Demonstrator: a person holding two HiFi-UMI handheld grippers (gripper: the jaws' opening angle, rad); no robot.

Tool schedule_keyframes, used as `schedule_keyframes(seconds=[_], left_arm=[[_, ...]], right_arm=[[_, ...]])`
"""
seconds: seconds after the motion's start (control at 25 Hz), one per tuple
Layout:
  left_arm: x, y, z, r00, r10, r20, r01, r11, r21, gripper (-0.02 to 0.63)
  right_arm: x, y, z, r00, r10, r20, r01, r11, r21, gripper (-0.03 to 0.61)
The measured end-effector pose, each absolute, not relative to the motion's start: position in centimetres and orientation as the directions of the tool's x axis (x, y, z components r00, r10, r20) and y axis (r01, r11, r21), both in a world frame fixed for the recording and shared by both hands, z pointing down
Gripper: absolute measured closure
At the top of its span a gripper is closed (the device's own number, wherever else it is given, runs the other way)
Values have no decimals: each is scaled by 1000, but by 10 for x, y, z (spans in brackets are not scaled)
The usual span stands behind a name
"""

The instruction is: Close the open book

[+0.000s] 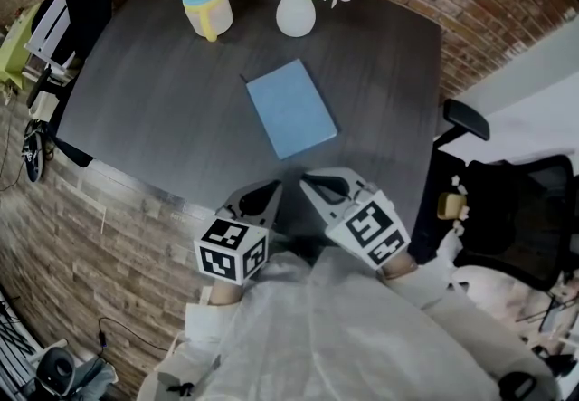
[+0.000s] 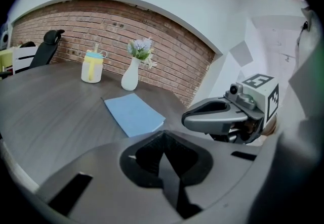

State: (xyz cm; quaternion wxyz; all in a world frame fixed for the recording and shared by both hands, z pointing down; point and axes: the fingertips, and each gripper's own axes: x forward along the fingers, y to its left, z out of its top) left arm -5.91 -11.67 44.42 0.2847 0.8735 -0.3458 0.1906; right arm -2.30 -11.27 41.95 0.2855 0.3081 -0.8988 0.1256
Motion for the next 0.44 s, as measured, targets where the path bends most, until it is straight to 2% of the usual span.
schedule_keyframes(seconds=[0.44], left_arm=[[-64,-114,448,670,-501,547,-728,-587,354,607]], right_arm=[[-29,-95,432,-670,-440,599,-604,792,-94,572]])
